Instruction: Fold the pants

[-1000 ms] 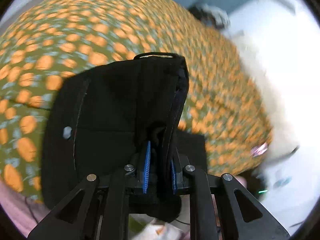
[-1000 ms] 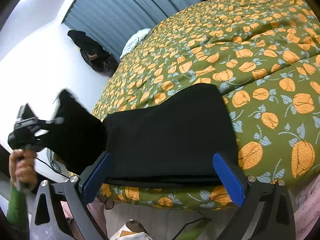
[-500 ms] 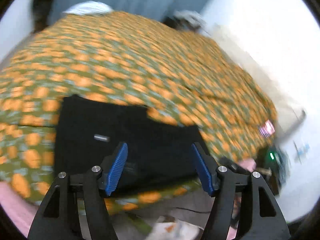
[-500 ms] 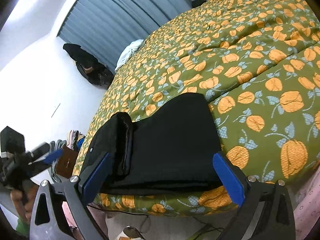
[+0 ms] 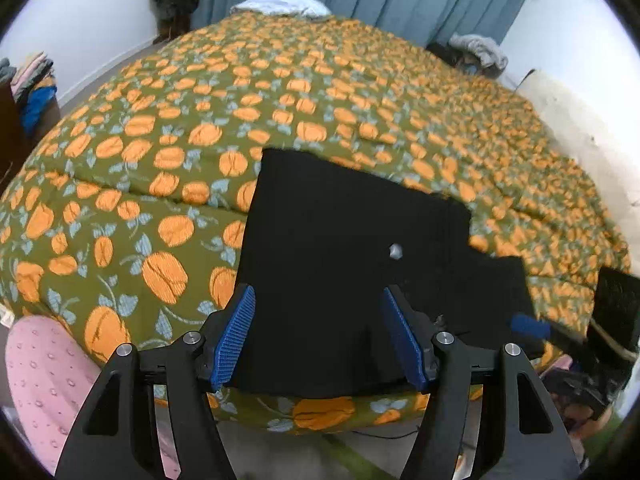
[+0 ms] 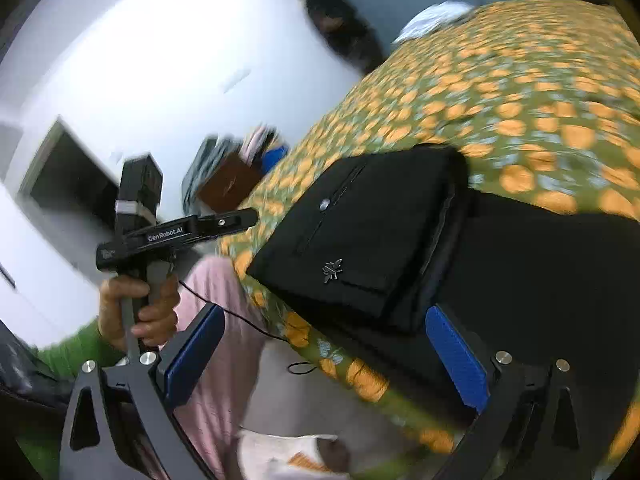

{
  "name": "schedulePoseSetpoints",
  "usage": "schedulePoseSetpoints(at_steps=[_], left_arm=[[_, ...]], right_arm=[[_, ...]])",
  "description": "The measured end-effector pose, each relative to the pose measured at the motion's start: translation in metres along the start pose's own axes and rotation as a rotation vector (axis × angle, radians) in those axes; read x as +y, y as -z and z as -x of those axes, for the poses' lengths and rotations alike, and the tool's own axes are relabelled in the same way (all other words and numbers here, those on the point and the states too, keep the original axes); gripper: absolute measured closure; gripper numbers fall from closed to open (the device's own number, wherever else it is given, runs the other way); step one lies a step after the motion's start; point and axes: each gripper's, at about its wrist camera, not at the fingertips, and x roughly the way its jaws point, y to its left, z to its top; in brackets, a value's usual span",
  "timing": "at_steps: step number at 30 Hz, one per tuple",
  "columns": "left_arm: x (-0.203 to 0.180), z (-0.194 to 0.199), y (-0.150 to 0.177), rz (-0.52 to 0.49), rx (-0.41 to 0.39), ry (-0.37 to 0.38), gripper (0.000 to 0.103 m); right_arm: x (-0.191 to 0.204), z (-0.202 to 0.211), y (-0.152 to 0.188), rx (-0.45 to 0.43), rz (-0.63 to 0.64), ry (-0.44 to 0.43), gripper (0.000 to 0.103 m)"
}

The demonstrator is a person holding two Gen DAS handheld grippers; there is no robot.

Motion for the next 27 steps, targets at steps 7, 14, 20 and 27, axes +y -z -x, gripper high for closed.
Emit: schedulePoseSetpoints(at_steps=[7,14,20,27], left_arm=[[0.013,-0.009,0.01,0.064,0.023,0.002,0.035],[0.02,-0.012,0.013,0.096,0.033,-0.002,0.035],[0.019,-0.013,0.014,0.099,0.029,-0.001,0.035],[0.025,-0.012,0.014,0.123,0.028,-0.006,0.035]], right_arm=[[-0.025,-0.044,-0.013,0.149,-0.055,-0.117,0.004],[-0.032,-0.048,-0.015,0.184,-0.081,-0.186,0.004],[-0.047,-0.056,-0.026,0.213,-0.158,-0.227,0.014],[-0.059,-0.058,-0.026,0.232,-0.22,-0.248,0.02]])
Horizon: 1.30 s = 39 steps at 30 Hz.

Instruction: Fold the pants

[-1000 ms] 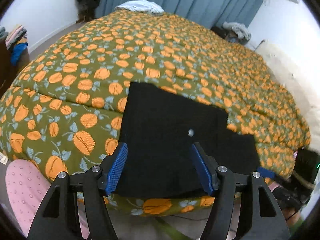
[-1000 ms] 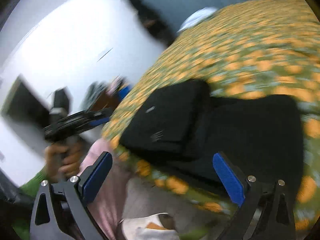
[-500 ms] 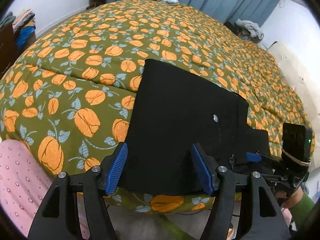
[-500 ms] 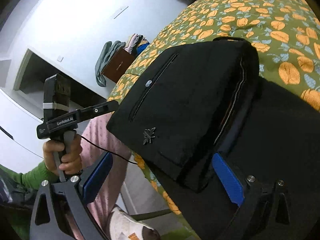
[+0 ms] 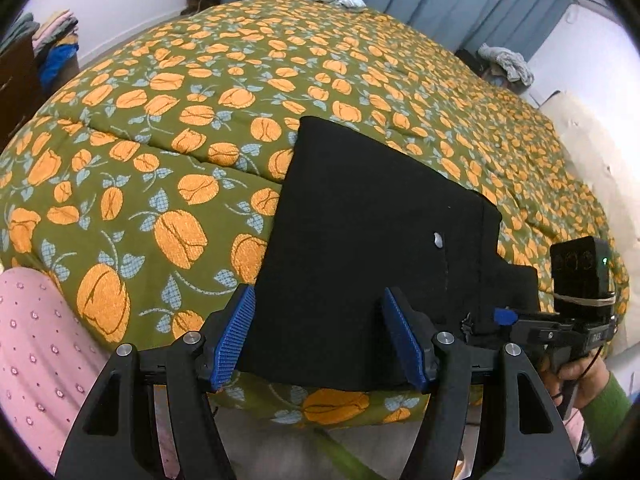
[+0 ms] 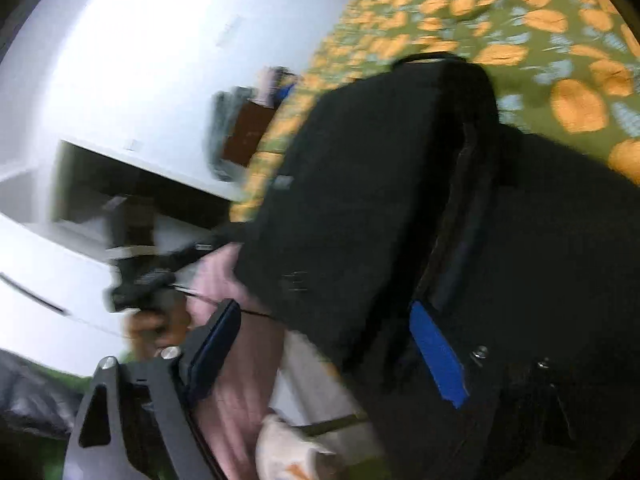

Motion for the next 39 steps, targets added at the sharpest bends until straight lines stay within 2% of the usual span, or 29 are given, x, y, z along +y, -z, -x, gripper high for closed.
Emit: schedulePoseSetpoints(at_steps=[4,5,8,10,13,14,16,17,18,20,25,31,34,36,39], left_arm=[[0.002,0.0,0.0,0.014,-0.002,-0.001,0.035],[0.002,0.001,0.0,0.016,-0.004,0.001,0.035],[0.002,0.002,-0.001,0.018,-0.009,0.0,0.035],[0.003,0.002,-0.001,0.016,-0.01,-0.005,0.035],[0.004,0.0,0.001,0.026,-0.003,-0.006,0.034],[0.005,-0.001,0.001,0.03,-0.003,-0.006,0.034],[0.007,0.001,0.0,0.038,-0.011,-0.009,0.034],[0.007,0.002,-0.001,0.042,-0.017,-0.011,0.034],[0.009,0.005,-0.002,0.045,-0.025,-0.014,0.034],[0.012,0.008,-0.002,0.052,-0.038,-0.025,0.034],[0.027,0.012,-0.001,0.095,-0.051,-0.05,0.034],[0.028,0.027,-0.005,0.128,-0.087,-0.021,0.034],[0.022,0.032,-0.008,0.117,-0.1,-0.007,0.033],[0.018,0.033,-0.01,0.109,-0.102,0.001,0.033],[0.008,0.033,-0.011,0.092,-0.092,0.021,0.033]], right_arm=[[-0.003,-0.007,0.001,0.031,-0.074,-0.174,0.02],[-0.009,-0.008,0.001,0.025,-0.123,-0.255,0.02],[-0.023,-0.001,-0.002,-0.039,-0.22,-0.314,0.02],[-0.019,-0.004,-0.003,-0.023,-0.203,-0.241,0.021],[0.007,-0.021,-0.006,0.038,-0.097,-0.045,0.021],[0.012,-0.025,-0.007,0.042,-0.077,-0.017,0.021],[0.016,-0.029,-0.009,0.024,-0.086,-0.016,0.03],[0.011,-0.027,-0.008,-0.009,-0.124,-0.017,0.049],[0.007,-0.024,-0.007,-0.027,-0.146,-0.015,0.073],[0.004,-0.017,-0.004,-0.075,-0.185,-0.037,0.074],[0.035,0.012,-0.002,-0.157,-0.124,-0.026,0.08],[0.063,0.09,-0.007,-0.302,-0.073,-0.065,0.082],[0.07,0.128,-0.001,-0.34,-0.051,-0.04,0.082],[0.073,0.137,0.009,-0.349,-0.045,-0.007,0.082],[0.057,0.165,0.032,-0.37,-0.085,0.034,0.083]])
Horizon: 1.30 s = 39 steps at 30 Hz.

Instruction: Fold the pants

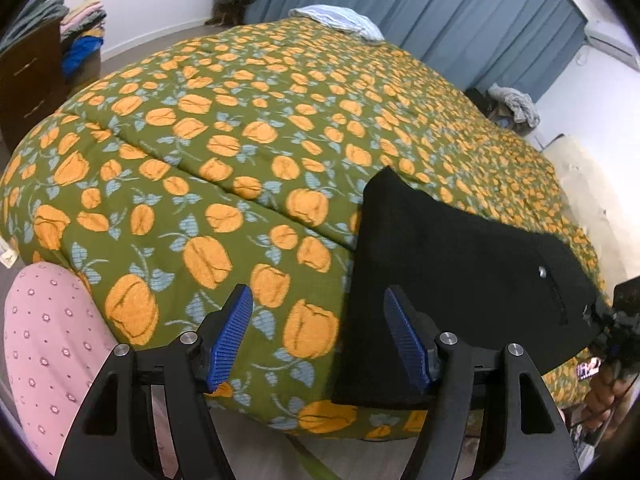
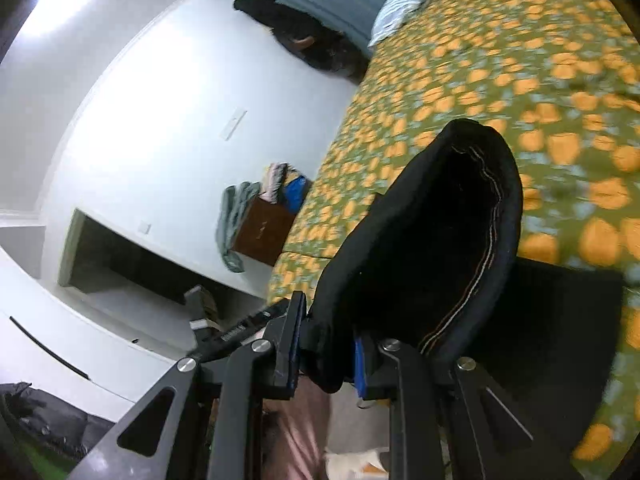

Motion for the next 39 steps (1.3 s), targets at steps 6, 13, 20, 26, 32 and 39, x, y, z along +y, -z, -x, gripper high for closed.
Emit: schedulePoseSetpoints(at_steps=[6,13,20,26,32,39], left_arm=[[-0.029,-0.004,0.006,-0.08,0.026,0.028,0.032],[-0.076,-0.028,0.022,-0.261,0.1,0.03,0.03],[-0.109,-0.028,0.034,-0.409,0.102,0.007,0.03],[-0.135,-0.046,0.041,-0.46,0.129,0.032,0.028],[-0.142,-0.087,0.071,-0.554,0.256,-0.078,0.026],[-0.136,-0.058,0.071,-0.48,0.277,-0.072,0.022]], right_arm=[[-0.054,0.051,0.027,-0.065,-0.121,0.08,0.083],[-0.12,0.048,0.081,0.01,-0.171,0.303,0.079],[-0.061,0.09,0.053,-0.11,0.039,0.507,0.064],[-0.019,0.069,-0.013,-0.15,0.228,0.45,0.063],[-0.105,0.006,-0.012,0.048,0.029,0.612,0.063],[-0.021,0.046,0.037,-0.065,0.184,0.588,0.063]])
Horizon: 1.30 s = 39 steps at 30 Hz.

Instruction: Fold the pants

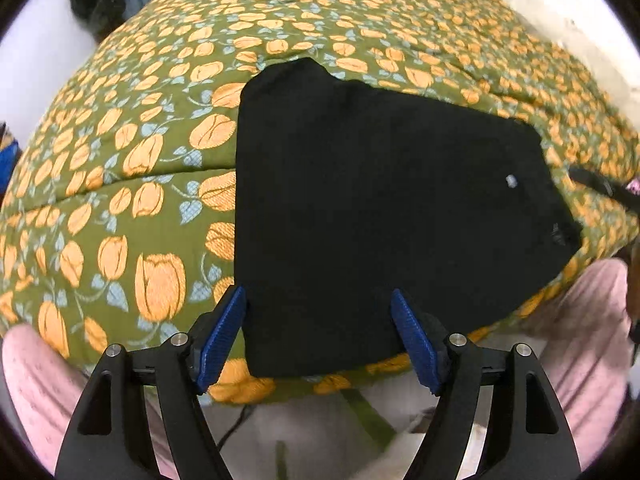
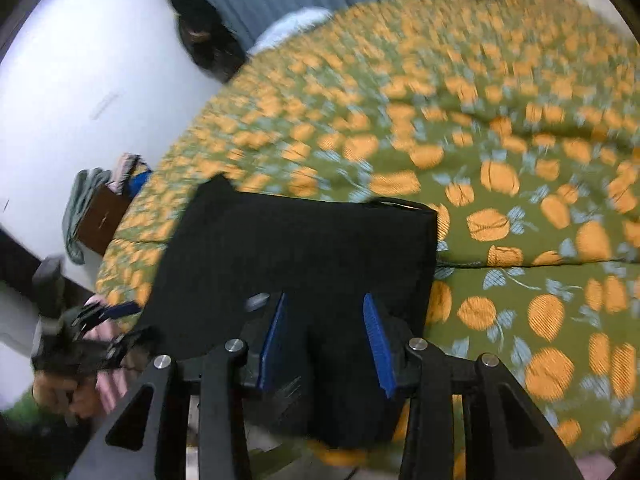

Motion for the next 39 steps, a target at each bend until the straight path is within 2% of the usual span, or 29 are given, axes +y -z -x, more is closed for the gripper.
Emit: schedulePoseSetpoints(at_steps=[1,3,5,8,11,13,14,15,21,27,30,32,33,34,36,39], left_arm=[[-0.001,-0.001,0.002,0.001,0.005,-0.005,0.016],[-0.004,-0.01,0.004,-0.011,0.037,-0.032,0.014],[-0.006,-0.021,0.005,-0.015,0.079,-0.05,0.014],[-0.005,-0.013,0.007,0.0,0.088,-0.073,0.014],[-0.006,0.001,0.009,-0.001,0.058,-0.109,0.012],[-0.008,0.008,0.01,-0.008,0.044,-0.126,0.012],[-0.009,0.009,0.011,-0.011,0.041,-0.129,0.012],[-0.01,0.01,0.011,-0.015,0.039,-0.13,0.012],[-0.012,0.015,0.013,-0.042,0.028,-0.152,0.012],[-0.004,0.01,0.012,-0.016,0.039,-0.152,0.012],[0.017,0.013,0.006,0.027,0.032,-0.078,0.012],[0.042,0.013,-0.005,0.081,0.002,0.017,0.009],[0.056,0.01,-0.01,0.108,-0.015,0.071,0.007],[0.071,0.002,-0.016,0.142,-0.013,0.118,0.007],[0.092,-0.019,-0.026,0.198,0.044,0.18,0.007],[0.099,-0.048,-0.033,0.212,0.119,0.333,0.007]], right_arm=[[0.011,0.005,0.01,0.001,0.015,-0.006,0.062],[0.022,-0.005,0.033,0.049,0.027,0.024,0.058],[0.023,-0.022,0.059,0.135,0.018,0.071,0.058],[0.03,-0.009,0.071,0.144,-0.006,0.064,0.058],[0.044,0.004,0.075,0.141,0.027,0.106,0.057],[0.05,0.009,0.078,0.131,0.034,0.114,0.04],[0.055,0.012,0.079,0.123,0.026,0.114,0.027],[0.059,0.015,0.079,0.105,0.018,0.109,0.025],[0.067,0.006,0.073,0.088,-0.001,0.102,0.025],[0.062,0.005,0.073,0.075,-0.039,0.073,0.025],[0.038,0.021,0.061,0.015,-0.095,0.045,0.025],[0.002,0.028,0.047,-0.032,-0.175,0.022,0.024],[-0.02,0.022,0.042,-0.016,-0.216,-0.017,0.018],[-0.034,0.014,0.039,0.014,-0.243,-0.041,0.017],[-0.064,-0.015,0.037,0.11,-0.316,-0.121,0.017],[-0.084,-0.064,0.044,0.221,-0.372,-0.255,0.017]])
